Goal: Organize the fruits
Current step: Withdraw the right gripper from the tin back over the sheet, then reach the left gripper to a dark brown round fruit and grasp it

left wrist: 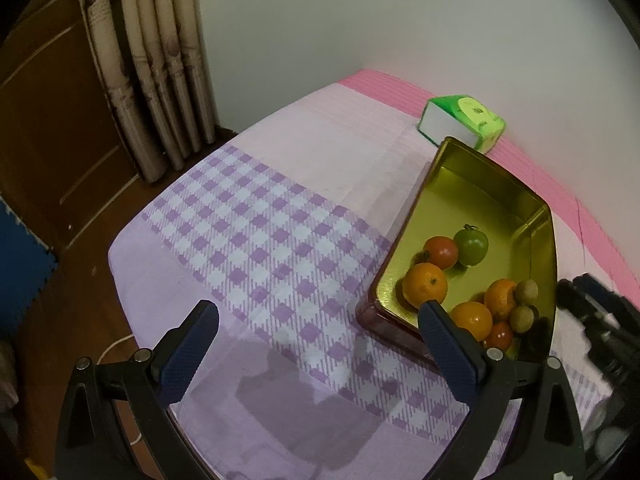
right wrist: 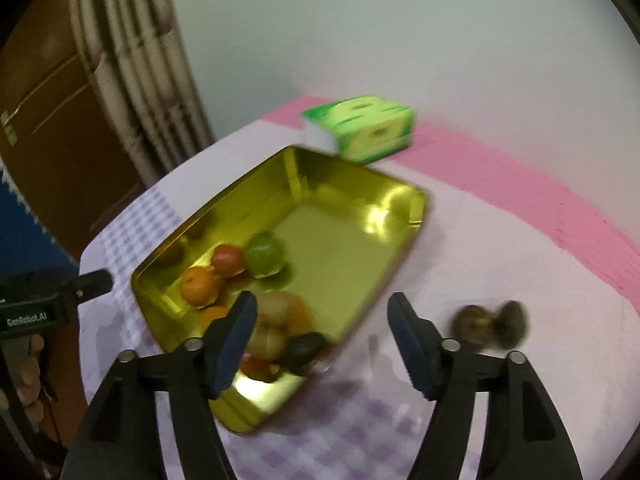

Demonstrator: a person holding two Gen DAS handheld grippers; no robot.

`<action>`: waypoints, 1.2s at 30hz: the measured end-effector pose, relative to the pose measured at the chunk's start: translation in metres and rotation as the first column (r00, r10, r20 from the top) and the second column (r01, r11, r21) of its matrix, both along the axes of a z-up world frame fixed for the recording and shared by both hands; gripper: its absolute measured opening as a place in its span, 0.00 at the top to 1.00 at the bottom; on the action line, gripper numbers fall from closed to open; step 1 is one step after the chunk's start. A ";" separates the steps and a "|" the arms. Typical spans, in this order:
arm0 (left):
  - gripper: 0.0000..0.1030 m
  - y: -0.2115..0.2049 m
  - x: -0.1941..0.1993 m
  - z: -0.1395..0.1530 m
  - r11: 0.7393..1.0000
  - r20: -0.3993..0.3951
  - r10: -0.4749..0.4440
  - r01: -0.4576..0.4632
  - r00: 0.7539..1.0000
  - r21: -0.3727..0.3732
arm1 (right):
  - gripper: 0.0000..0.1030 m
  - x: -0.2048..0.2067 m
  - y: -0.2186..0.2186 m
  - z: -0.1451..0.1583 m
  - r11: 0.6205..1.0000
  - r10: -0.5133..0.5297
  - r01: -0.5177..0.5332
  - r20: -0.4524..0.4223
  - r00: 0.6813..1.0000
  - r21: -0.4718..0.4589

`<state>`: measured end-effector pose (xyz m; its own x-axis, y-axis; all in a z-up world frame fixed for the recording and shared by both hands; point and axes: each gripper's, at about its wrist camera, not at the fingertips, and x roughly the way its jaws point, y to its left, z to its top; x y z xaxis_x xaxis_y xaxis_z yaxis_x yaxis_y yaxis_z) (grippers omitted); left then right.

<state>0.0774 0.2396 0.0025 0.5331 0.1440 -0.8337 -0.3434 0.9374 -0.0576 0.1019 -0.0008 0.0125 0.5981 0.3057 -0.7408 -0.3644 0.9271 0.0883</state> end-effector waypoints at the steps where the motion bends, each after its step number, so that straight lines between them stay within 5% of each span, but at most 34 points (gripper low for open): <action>1: 0.04 -0.003 0.000 0.001 1.000 0.007 -0.015 0.015 1.000 0.006 | 0.25 0.001 -0.012 0.001 1.000 -0.028 0.028 0.004 1.000 -0.001; 8: 0.04 -0.029 -0.002 0.009 0.989 0.061 -0.143 0.140 0.988 0.057 | 0.18 0.012 -0.121 -0.016 0.962 -0.270 0.270 -0.015 0.963 -0.034; 15: 0.04 -0.081 -0.005 0.018 0.944 0.092 -0.317 0.304 0.944 0.129 | 0.13 0.022 -0.207 -0.054 0.910 -0.412 0.406 -0.063 0.909 -0.084; 24: 0.04 -0.178 0.022 0.019 0.866 0.088 -0.498 0.490 0.863 0.093 | 0.05 0.038 -0.234 -0.074 0.913 -0.397 0.387 -0.066 0.915 -0.132; 36: 0.09 -0.258 0.075 -0.020 0.796 0.010 -0.602 0.599 0.798 0.080 | 0.00 0.038 -0.239 -0.077 0.933 -0.345 0.337 -0.044 0.938 -0.129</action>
<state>0.1520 -0.0185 -0.0177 0.5590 -0.1583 -0.8139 0.2909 0.9567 0.0137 0.1402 -0.2399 -0.0644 0.6004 0.0003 -0.7997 -0.0214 0.9996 -0.0157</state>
